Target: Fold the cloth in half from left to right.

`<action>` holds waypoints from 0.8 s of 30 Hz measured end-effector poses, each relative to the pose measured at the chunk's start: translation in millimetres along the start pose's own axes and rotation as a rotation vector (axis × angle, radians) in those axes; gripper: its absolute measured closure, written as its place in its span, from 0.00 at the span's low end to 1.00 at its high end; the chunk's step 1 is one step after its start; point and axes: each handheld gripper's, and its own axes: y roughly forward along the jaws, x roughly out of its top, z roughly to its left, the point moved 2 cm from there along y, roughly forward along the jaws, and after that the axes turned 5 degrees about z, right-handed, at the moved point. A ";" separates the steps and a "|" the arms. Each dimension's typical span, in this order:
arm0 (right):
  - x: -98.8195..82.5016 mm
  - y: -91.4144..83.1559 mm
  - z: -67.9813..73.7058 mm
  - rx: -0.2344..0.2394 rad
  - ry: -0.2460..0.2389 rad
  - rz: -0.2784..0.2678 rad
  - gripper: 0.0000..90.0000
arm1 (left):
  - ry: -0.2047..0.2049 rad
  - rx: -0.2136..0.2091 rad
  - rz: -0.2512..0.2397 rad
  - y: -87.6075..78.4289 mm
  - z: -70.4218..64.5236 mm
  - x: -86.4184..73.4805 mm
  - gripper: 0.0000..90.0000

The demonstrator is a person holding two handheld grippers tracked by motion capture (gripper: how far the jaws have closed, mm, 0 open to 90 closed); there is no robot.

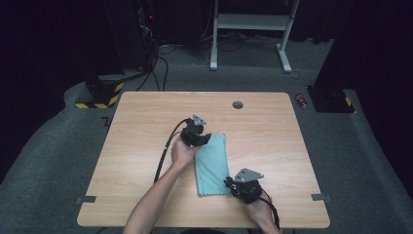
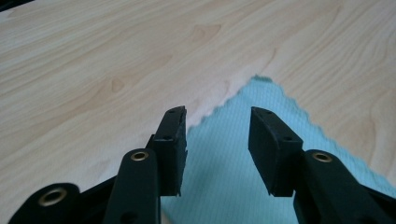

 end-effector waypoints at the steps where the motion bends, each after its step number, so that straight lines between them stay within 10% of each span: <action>1: 0.0 1.7 -0.5 -0.002 -0.008 0.009 0.90 | 0.010 0.005 -0.001 -4.0 -1.4 -5.7 0.62; 11: -10.2 -3.3 -16.6 -0.060 0.014 0.060 0.86 | 0.035 -0.024 0.005 -40.8 -21.7 -60.5 0.59; 24: -18.6 -8.7 -10.4 -0.014 -0.022 0.063 0.75 | 0.070 -0.073 0.047 -69.2 -65.1 -110.6 0.50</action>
